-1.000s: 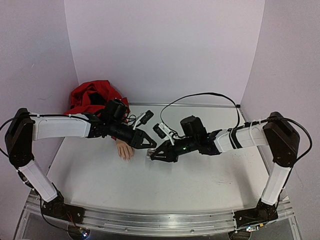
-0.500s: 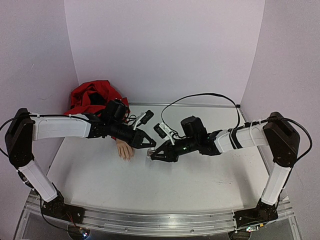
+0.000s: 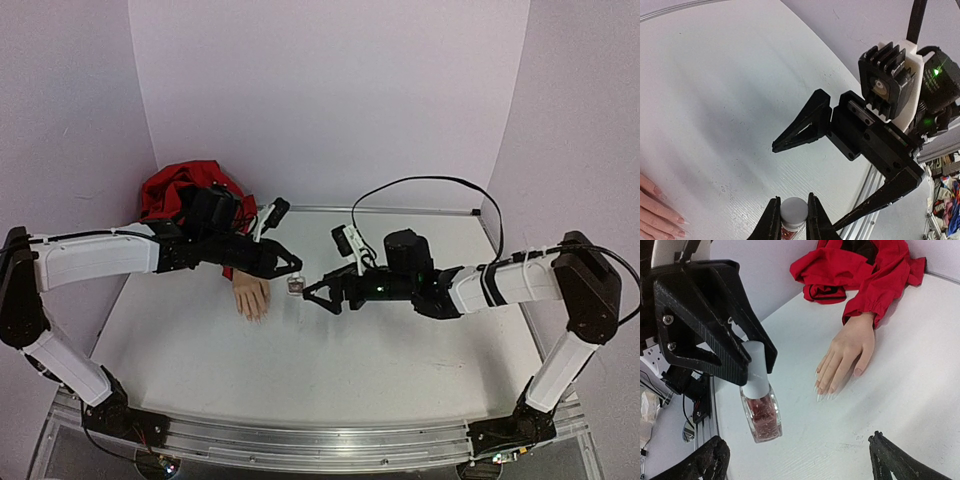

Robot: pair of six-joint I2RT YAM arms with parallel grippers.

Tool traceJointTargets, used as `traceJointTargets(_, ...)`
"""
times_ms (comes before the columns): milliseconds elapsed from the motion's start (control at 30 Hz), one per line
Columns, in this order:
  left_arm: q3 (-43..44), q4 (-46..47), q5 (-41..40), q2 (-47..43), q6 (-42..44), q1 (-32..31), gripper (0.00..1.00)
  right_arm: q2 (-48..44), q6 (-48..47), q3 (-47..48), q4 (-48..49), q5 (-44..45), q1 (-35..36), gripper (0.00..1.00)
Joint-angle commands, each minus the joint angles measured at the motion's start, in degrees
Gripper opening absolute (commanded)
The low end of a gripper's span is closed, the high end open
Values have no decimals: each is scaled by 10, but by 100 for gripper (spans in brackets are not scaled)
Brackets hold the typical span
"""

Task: Paint the nails

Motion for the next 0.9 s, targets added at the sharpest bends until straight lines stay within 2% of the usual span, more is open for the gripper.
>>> traceJointTargets(0, 30, 15, -34, -34, -60, -1, 0, 0, 73, 5, 106, -16, 1, 97)
traceJointTargets(233, 36, 18, -27, -48, -70, -1, 0, 71, 141, -4, 343, -92, 1, 80)
traceJointTargets(567, 28, 22, -28, -69, -66, -2, 0, 130, 158, 54, 361, -148, 0, 47)
traceJointTargets(767, 30, 26, -18, -63, -66, -2, 0, 134, 159, 68, 366, -168, 1, 43)
traceJointTargets(867, 31, 29, -18, -65, -64, -2, 0, 139, 162, 73, 371, -176, 0, 34)
